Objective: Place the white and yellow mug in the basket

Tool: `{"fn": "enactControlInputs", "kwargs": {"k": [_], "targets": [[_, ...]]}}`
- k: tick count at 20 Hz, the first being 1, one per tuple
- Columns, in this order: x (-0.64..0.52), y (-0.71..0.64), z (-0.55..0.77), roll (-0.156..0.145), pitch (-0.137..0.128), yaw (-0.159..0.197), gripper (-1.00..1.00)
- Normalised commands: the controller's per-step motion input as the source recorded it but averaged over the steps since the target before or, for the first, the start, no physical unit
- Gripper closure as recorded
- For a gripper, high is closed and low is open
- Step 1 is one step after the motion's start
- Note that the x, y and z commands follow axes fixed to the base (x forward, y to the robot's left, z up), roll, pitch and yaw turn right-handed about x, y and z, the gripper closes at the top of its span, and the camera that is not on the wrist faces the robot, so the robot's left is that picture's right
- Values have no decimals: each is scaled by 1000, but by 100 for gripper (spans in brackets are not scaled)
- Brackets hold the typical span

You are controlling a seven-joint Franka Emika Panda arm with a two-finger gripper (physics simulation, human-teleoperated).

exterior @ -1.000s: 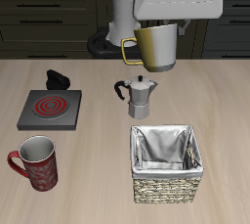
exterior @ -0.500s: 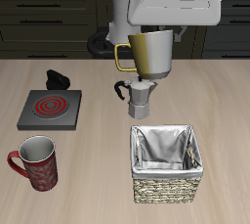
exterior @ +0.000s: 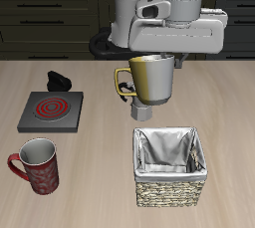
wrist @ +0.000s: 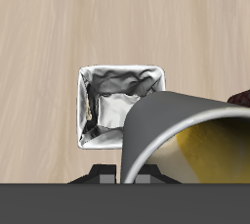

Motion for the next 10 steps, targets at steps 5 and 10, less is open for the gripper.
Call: {"fn": "enactControlInputs", "kwargs": {"k": [5, 10], "targets": [[201, 126, -298, 19, 41, 16, 100], [155, 6, -175, -3, 20, 15, 100]]}}
